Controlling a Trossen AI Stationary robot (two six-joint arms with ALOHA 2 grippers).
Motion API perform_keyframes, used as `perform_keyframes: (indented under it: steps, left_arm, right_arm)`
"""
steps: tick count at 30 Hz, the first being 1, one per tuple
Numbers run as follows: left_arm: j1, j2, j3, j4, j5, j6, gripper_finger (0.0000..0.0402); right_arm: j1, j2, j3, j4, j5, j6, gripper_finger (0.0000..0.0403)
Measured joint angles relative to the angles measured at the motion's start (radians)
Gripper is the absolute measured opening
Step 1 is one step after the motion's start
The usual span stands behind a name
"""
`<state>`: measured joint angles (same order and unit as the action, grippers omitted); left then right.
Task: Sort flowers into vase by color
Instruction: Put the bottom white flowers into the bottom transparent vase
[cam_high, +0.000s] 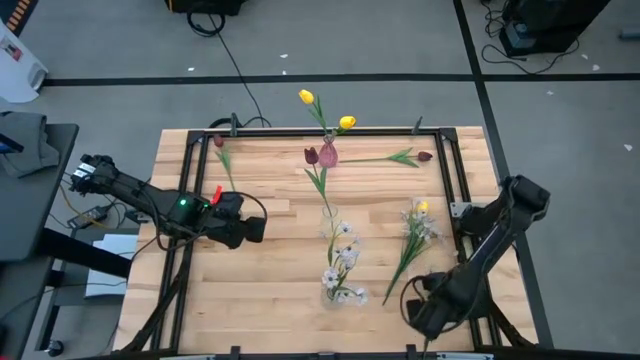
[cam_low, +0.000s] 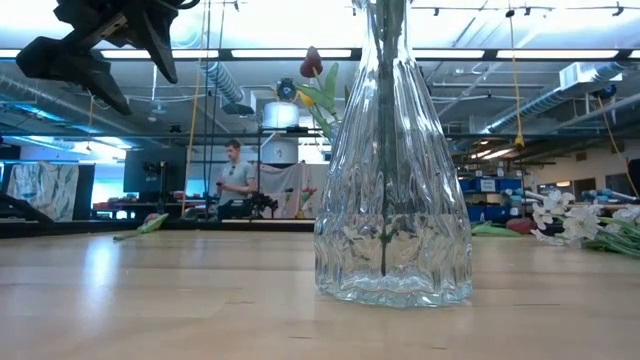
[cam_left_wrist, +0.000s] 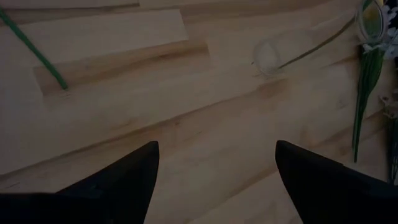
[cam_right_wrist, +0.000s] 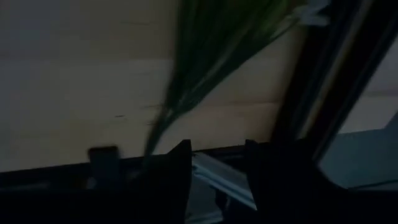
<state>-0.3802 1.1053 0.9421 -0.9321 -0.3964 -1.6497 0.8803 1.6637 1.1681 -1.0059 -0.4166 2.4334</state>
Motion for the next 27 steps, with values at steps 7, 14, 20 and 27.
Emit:
perform_keyframes:
  steps: [7,14,20,27]
  left_arm:
    - [0.000,0.000,0.000,0.000,0.008,0.007,0.0325]
    - [0.000,0.000,0.000,-0.001,0.054,0.027,0.0325]
    - [0.000,0.000,0.000,-0.001,0.123,0.027,0.0325]
    - [0.000,-0.001,0.000,0.004,0.173,0.026,0.0325]
  right_arm:
    - [0.001,0.140,0.095,0.004,-0.048,0.005,0.0157]
    - [0.014,0.218,0.138,0.007,-0.057,0.024,0.0151]
    - [-0.002,0.263,0.138,0.012,-0.030,0.031,0.0150]
    - [-0.006,0.303,0.126,0.046,-0.004,0.027,0.0150]
